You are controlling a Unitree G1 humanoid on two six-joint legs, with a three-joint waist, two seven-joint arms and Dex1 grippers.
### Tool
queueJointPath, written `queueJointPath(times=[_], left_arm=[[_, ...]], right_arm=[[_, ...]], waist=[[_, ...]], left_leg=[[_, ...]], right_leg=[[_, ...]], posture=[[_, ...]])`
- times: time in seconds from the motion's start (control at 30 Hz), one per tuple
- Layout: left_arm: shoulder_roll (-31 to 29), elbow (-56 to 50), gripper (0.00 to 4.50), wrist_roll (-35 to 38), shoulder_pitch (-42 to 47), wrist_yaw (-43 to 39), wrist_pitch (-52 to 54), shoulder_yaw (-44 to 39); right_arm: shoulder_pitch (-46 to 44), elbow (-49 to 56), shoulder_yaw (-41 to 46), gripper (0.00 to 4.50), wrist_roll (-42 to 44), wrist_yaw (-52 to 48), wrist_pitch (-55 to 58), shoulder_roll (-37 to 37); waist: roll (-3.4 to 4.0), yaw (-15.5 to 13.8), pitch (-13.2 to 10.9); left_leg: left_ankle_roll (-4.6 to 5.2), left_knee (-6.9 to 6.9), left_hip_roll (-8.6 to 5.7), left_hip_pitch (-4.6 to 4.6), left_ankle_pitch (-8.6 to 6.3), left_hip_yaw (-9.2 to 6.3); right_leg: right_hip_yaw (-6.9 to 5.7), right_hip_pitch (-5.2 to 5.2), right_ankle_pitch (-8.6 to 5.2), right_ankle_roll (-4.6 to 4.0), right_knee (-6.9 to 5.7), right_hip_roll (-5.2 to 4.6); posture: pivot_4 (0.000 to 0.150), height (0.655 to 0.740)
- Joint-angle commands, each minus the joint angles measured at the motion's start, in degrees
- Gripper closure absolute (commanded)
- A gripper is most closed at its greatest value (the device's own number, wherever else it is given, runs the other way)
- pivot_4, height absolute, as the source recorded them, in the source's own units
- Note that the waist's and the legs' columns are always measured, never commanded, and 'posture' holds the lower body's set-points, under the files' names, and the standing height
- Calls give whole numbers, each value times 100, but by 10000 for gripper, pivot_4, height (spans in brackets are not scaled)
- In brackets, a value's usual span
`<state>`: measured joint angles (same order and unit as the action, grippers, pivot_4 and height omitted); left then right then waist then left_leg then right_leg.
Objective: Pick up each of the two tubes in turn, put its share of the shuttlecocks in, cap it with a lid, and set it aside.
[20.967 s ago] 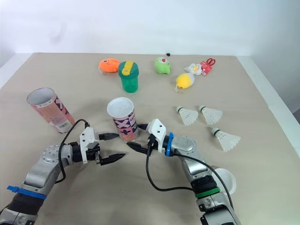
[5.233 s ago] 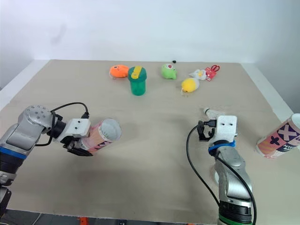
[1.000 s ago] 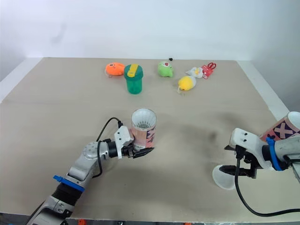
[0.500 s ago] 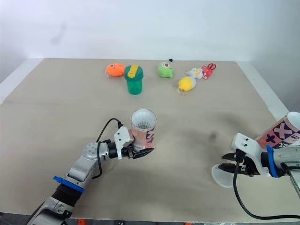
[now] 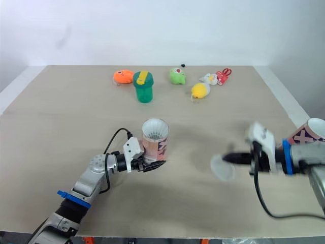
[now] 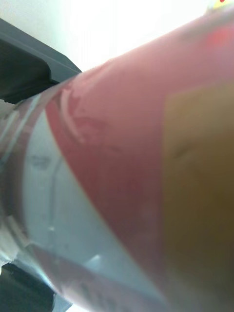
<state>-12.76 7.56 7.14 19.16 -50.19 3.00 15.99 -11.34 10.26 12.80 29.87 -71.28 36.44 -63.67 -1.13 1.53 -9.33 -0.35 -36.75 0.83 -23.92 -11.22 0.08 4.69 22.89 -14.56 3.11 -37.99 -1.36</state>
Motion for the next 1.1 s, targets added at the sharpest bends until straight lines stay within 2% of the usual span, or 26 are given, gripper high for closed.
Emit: queueJointPath(times=[0.03, 0.13, 0.27, 0.4, 0.63, 1.1], left_arm=[[-40, 134, 11528, -89, -1, 0, 57, 111], [-21, 183, 11528, -90, 41, 8, 47, 116], [29, 285, 11528, -94, 121, 33, 11, 129], [74, 386, 11528, -109, 182, 109, -15, 130], [84, 453, 11528, -106, 227, 187, -45, 100], [64, 351, 11528, -151, 129, 338, 5, 175]], right_arm=[[-1384, 545, -205, 44827, 467, 237, 442, 55], [-2578, 666, -709, 44827, 544, 328, 704, 289], [-4228, 532, -1728, 44827, 78, 330, 572, 921], [-5078, 204, -2434, 44827, -459, 191, 361, 1321], [-5393, -57, -3068, 44827, -999, -275, -111, 1659], [-5312, -265, -3321, 44827, -1662, -460, -447, 1857]], waist=[[10, -5, 2], [8, -11, 5], [14, -24, 8], [10, -46, 9], [10, -30, 9], [10, -27, 9]], left_leg=[[1, 0, 0, 0, 1, -2], [0, 4, 3, -2, 2, -6], [-2, 7, 2, -24, 1, -1], [-2, 9, 3, -40, 1, -9], [-1, 6, -1, -39, 1, -3], [0, 5, 3, -35, 3, -3]], right_leg=[[-1, 0, 0, -1, 0, 0], [-6, 3, -4, -11, 0, 5], [-3, 26, 1, 13, 1, -5], [-10, 35, 2, 13, 1, -10], [-14, 35, 8, 12, 1, -29], [-24, 36, 15, 5, 0, -21]], posture=[[1500, 7400], [1500, 7400], [1500, 7400], [1500, 7400], [1500, 7400], [1500, 7400]])
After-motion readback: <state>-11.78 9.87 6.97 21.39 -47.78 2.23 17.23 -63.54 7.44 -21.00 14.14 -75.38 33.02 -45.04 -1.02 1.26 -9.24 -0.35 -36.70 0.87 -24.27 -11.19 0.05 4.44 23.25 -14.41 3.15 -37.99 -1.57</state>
